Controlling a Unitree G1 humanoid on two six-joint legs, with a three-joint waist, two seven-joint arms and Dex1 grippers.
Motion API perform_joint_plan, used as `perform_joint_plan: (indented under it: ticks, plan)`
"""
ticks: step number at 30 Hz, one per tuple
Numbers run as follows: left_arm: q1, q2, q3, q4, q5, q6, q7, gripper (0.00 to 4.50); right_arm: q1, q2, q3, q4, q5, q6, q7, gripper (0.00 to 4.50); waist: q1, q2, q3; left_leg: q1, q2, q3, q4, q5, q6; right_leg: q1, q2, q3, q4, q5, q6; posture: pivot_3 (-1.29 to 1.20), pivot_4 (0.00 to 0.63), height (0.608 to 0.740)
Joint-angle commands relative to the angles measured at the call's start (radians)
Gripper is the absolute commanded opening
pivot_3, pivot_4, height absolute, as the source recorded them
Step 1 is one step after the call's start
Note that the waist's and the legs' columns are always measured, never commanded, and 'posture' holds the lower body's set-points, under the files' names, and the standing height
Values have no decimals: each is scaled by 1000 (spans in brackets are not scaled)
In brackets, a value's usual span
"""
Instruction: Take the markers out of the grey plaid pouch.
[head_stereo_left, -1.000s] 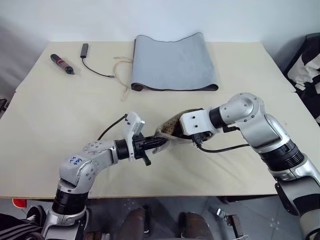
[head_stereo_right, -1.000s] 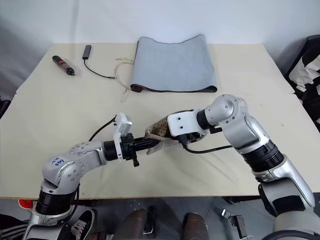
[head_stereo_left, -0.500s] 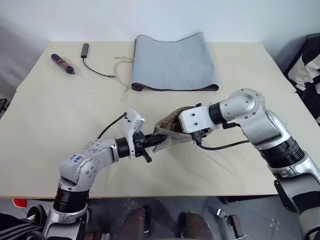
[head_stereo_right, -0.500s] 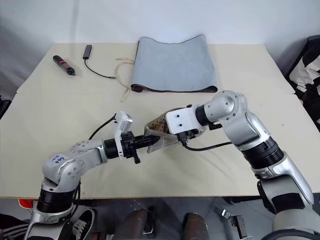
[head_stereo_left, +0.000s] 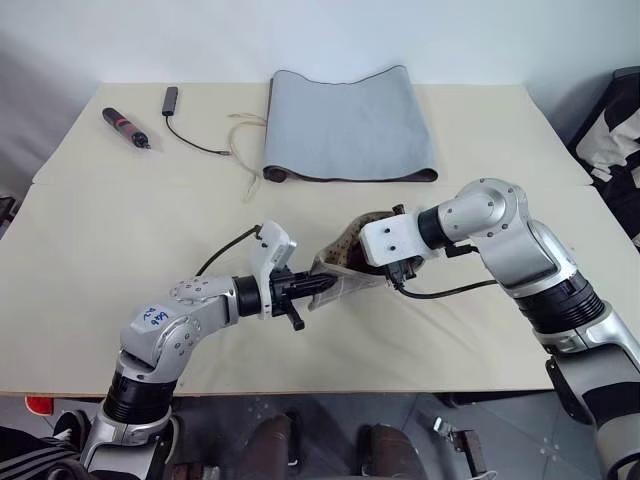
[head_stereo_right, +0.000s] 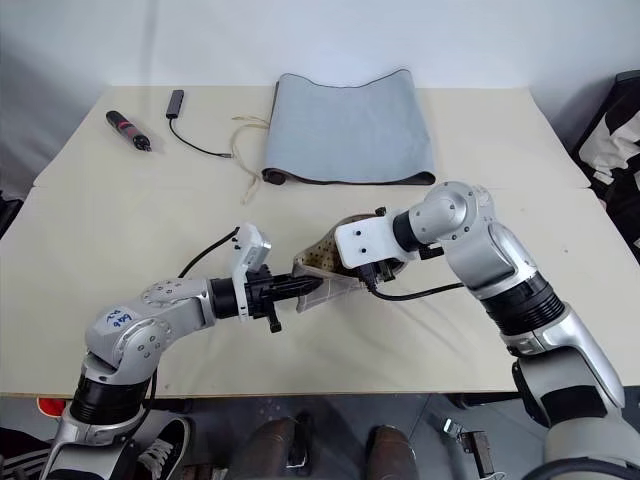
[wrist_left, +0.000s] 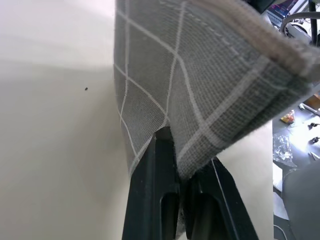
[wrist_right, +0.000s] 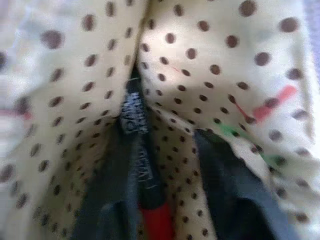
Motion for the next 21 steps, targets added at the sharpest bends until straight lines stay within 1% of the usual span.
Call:
perform_joint_plan:
  ticks: [1,6,10,12,16,21]
  plan:
    - [-11,0,-6,-46,8,-61,-28,0,2,-21,-9,-36,9,13,25,878,0,0,0,0,0,0,0,0,0,0,0,0,0,0,0,0,150,740]
    - [-12,18,-18,-41,37,-93,-47,0,-12,-30,-24,-46,18,6,30,878,0,0,0,0,0,0,0,0,0,0,0,0,0,0,0,0,150,740]
    - [-13,42,-43,-38,74,-156,-89,0,-12,-37,-23,-48,23,14,47,878,0,0,0,0,0,0,0,0,0,0,0,0,0,0,0,0,150,740]
    - [-9,54,-51,-40,86,-195,-122,0,9,-59,-8,-50,8,-4,63,878,1,0,0,0,0,0,0,0,0,0,0,0,0,0,0,0,150,740]
    - [10,49,-43,-39,65,-198,-147,0,10,-55,2,-43,1,6,63,878,0,0,0,0,0,0,0,0,0,0,0,0,-1,0,0,0,150,740]
    - [21,16,-20,-18,53,-210,-142,0,17,-30,31,-23,-18,9,57,878,-1,0,0,0,0,0,0,0,0,0,0,0,0,0,0,0,150,740]
